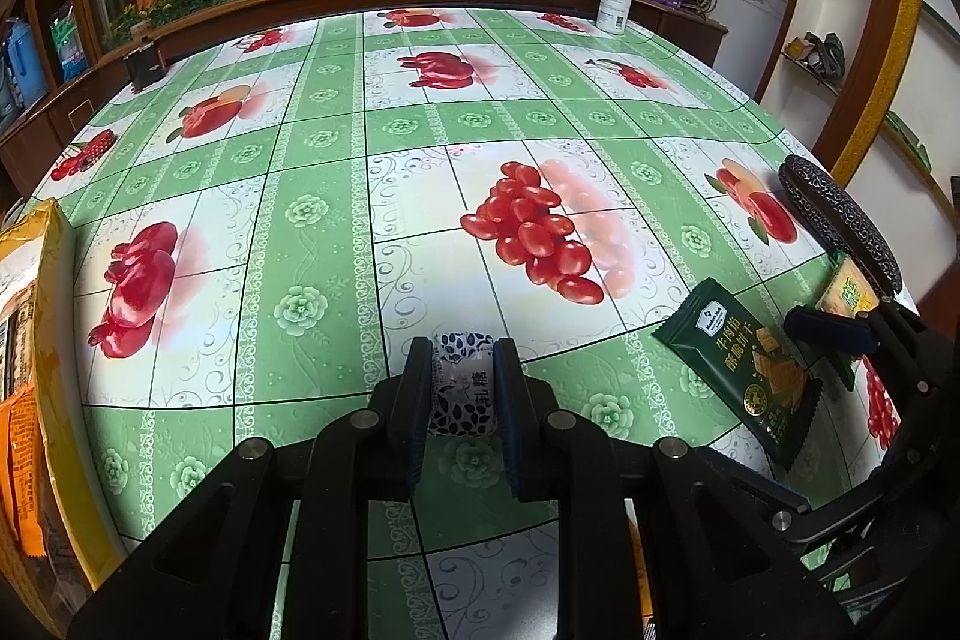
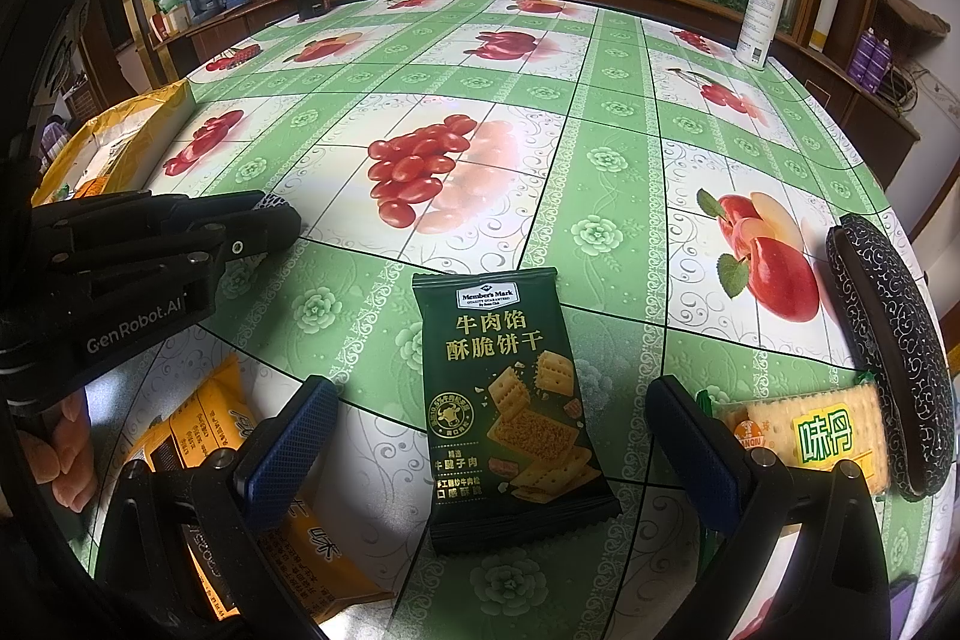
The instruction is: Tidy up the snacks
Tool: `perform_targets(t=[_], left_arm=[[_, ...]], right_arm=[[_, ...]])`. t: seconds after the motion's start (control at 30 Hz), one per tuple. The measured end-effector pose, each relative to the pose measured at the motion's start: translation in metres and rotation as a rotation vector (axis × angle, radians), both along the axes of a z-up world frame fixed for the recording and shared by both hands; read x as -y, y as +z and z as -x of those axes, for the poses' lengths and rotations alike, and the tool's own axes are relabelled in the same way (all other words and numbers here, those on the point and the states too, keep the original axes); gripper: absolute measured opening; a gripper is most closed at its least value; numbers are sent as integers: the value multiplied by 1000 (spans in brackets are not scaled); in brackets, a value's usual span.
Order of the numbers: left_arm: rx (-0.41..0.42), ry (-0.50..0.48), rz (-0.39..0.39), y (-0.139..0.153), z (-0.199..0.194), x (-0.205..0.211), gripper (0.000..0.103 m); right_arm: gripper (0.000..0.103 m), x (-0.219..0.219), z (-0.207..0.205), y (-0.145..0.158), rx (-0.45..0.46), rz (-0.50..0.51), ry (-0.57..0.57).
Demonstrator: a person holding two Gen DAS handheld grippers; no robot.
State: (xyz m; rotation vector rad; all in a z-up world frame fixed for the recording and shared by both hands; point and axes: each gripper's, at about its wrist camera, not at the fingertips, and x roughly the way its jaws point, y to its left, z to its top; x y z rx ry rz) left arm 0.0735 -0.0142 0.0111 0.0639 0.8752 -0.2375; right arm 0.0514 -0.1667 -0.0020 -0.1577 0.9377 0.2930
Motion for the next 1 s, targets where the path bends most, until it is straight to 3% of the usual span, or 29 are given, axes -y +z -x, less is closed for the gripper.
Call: perform_targets(t=[0.43,0.6,0.8,0.87,0.9,1.0], left_arm=[[-12,-22,49,5,2,-11,17],[9,-16,93,14,4,-19,17],[17,-6,121,19,4,-27,17],[22,-6,126,20,4,-28,17],[24,-6,128,21,4,-28,17],[29,-8,129,21,4,-28,17]], right_arm=[[103,0,3,0,0,0,-25],[103,-5,0,2,-51,16,77],[103,-4,-5,2,-94,32,82],[99,0,-6,3,-91,33,67],[90,1,-6,5,-89,31,72],[46,7,-3,13,-64,22,76]])
